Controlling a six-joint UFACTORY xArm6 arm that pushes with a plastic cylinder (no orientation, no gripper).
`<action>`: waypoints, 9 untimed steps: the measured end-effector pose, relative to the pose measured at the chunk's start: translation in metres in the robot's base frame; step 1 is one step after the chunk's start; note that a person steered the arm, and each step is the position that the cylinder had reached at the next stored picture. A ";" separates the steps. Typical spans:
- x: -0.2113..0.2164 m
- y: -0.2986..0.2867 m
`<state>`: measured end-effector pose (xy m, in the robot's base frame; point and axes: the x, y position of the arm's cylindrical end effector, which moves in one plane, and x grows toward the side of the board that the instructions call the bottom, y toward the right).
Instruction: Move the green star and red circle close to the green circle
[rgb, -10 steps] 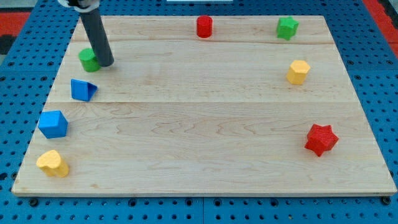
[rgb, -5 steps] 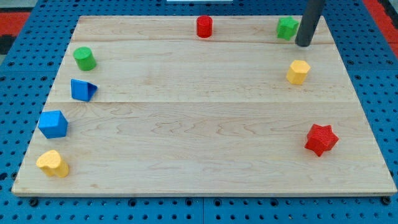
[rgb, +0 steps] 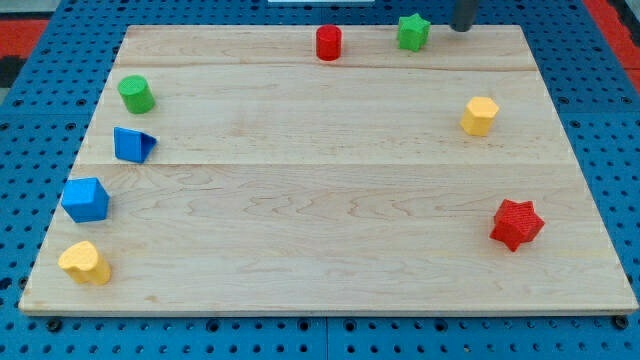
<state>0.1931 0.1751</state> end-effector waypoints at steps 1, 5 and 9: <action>0.006 -0.075; 0.046 -0.198; 0.001 -0.306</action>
<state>0.1937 -0.1304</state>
